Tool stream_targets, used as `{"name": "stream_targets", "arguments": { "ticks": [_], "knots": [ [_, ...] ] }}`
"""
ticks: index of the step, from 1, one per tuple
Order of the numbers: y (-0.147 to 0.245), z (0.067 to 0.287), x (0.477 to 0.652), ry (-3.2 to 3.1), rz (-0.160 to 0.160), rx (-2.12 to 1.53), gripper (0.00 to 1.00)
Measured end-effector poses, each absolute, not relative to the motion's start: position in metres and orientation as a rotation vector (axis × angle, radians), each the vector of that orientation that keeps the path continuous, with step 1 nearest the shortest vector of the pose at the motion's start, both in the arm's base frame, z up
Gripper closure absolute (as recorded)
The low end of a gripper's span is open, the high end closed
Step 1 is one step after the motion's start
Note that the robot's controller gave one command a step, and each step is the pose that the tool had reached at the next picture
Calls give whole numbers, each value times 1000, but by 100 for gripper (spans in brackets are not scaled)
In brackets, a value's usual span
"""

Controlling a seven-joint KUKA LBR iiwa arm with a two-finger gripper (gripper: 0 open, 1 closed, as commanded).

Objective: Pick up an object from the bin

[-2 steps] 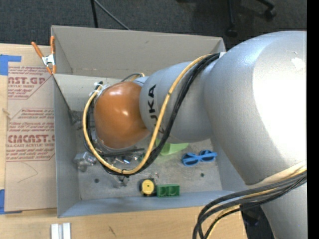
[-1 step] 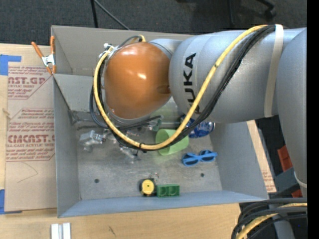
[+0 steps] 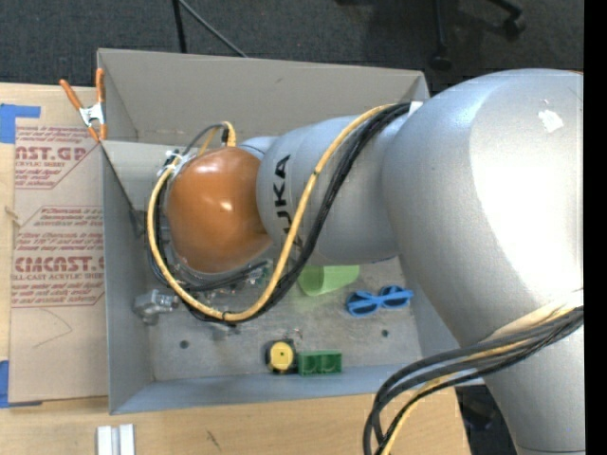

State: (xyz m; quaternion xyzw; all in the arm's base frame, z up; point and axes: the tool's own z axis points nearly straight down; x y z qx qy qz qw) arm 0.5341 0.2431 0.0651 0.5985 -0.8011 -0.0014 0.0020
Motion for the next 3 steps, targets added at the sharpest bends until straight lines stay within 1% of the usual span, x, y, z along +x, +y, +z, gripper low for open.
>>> {"name": "stream_targets", "arguments": {
  "ticks": [1,2,3],
  "knots": [
    [190,69,524,-2180,-1,2260,0],
    [201,174,544,-2056,4,2389,0],
    [223,72,563,-1977,-11,2440,0]
  ]
}}
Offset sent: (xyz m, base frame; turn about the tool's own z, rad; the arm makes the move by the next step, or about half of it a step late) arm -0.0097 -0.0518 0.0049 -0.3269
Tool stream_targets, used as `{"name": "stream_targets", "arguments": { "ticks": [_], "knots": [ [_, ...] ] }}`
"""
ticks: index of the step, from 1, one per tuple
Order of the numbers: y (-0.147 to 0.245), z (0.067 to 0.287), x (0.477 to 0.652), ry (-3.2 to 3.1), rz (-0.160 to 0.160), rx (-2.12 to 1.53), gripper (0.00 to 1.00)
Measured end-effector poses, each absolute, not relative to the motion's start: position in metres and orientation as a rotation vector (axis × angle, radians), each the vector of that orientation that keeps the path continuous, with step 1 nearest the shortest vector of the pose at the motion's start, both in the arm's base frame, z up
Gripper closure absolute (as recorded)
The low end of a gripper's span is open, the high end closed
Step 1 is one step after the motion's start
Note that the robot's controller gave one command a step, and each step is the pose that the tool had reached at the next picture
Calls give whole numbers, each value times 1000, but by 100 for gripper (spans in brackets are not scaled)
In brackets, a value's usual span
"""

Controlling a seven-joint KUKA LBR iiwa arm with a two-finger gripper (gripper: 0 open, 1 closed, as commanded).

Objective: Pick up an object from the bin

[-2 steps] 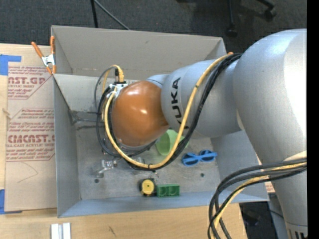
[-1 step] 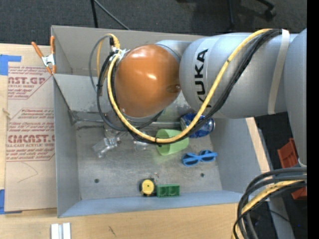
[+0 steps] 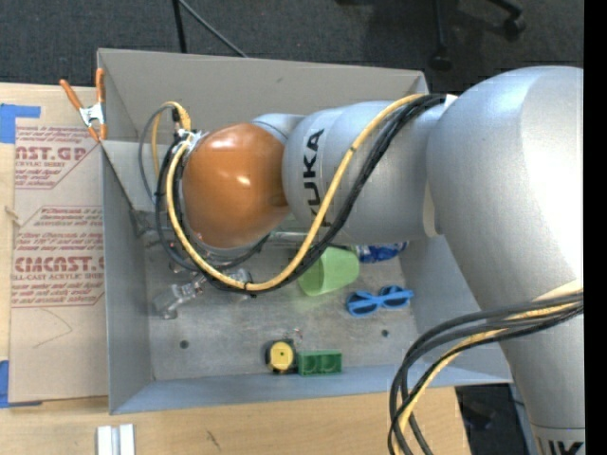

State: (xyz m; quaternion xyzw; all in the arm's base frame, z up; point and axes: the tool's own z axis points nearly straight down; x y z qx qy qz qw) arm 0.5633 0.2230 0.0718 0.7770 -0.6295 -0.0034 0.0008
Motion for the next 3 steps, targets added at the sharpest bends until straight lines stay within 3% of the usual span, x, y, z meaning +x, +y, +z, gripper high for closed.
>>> {"name": "stream_targets", "arguments": {
  "ticks": [1,2,3],
  "knots": [
    [115,179,586,-2068,11,2374,0],
    [68,97,593,-1752,23,2622,0],
    [65,98,594,-1752,26,2616,100]
  ]
}}
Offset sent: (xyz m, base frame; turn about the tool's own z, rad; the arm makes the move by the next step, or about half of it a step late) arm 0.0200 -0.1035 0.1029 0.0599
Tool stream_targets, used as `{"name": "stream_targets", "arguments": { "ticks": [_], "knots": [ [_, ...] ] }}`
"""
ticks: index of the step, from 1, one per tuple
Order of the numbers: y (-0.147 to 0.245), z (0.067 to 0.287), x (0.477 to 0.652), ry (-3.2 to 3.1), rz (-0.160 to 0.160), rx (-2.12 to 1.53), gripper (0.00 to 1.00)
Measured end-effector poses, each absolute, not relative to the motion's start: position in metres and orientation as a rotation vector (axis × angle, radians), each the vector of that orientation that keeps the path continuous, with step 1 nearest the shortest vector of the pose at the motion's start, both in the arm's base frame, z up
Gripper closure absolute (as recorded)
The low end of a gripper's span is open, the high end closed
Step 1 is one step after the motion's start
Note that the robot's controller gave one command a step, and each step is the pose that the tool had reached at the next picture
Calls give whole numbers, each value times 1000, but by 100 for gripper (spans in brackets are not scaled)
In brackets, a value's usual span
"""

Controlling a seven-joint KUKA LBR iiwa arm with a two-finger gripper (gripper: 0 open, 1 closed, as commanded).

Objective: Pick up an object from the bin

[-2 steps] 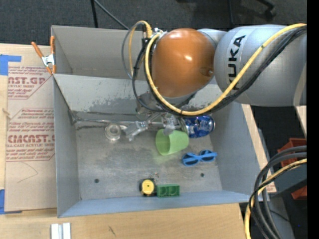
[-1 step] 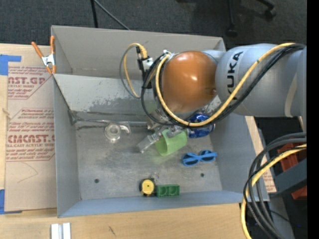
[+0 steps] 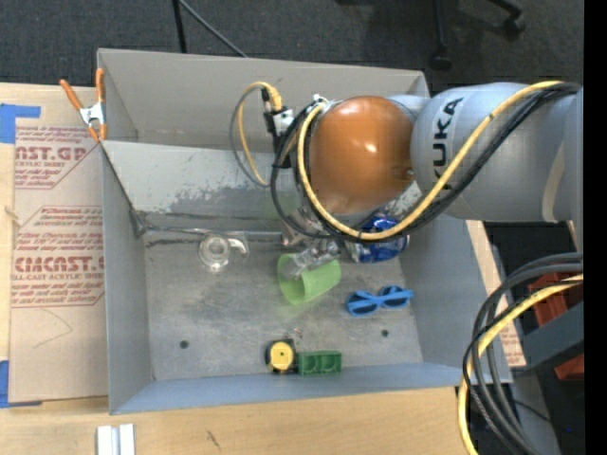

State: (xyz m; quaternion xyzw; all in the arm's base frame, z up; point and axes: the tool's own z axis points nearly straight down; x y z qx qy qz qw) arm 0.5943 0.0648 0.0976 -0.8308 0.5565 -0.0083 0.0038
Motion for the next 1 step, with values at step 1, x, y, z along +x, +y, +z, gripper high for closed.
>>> {"name": "stream_targets", "arguments": {
  "ticks": [1],
  "knots": [
    [94,119,589,1662,0,-2660,100]
  ]
}}
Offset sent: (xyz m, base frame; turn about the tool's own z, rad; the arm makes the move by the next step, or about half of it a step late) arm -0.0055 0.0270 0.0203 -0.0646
